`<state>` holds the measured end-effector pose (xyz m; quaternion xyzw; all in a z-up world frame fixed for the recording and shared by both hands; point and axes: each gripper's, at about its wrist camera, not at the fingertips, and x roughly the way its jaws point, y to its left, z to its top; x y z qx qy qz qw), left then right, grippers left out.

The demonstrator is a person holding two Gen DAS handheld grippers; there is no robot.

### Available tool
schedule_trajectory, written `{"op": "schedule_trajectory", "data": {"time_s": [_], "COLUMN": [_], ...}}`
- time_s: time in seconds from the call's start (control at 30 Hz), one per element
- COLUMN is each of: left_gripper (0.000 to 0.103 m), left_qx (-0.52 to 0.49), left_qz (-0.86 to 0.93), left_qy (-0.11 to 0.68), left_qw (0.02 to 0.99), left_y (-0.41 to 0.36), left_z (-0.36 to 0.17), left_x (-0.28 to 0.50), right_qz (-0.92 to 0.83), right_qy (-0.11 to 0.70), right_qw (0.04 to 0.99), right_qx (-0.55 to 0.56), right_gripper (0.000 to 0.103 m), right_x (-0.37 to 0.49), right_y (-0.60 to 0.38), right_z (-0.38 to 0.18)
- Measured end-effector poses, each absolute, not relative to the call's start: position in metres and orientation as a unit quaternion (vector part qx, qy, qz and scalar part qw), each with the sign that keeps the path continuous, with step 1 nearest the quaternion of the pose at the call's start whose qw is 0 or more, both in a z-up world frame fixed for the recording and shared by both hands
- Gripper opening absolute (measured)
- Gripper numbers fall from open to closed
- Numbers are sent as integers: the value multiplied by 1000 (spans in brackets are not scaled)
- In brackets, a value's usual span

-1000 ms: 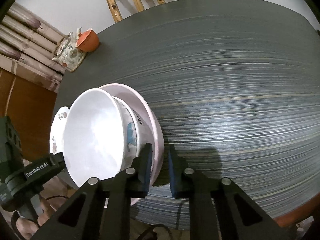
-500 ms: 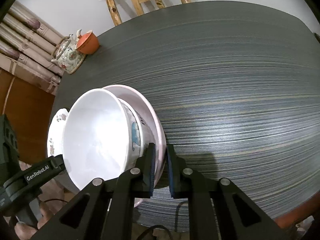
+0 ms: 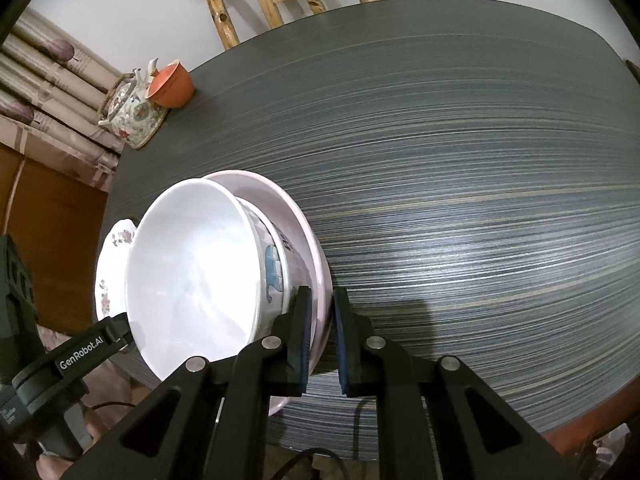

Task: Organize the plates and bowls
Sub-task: 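Carry the nested bowls with both tools over the plate stack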

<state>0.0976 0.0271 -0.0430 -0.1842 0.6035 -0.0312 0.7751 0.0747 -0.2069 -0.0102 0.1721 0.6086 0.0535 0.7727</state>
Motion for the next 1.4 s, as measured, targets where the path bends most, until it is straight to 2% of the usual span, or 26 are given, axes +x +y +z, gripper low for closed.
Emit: {"op": "schedule_trajectory", "data": {"time_s": [0.87,1.4], "left_gripper": [4,3], "left_qx": [-178,-183], "left_qz": [-20,15], "left_qy": [583,551], "left_qw": [792,814], "left_y": [36,87], "left_z": [-16,25], "left_x": [92,97], "right_qz": [65,110], "right_qy": [603,589], "right_qw": [780,791], "right_qx": [156,124], "right_gripper": [12,12], "right_x": [82,105], "right_y": [-188,-133], "right_z": [14,48]}}
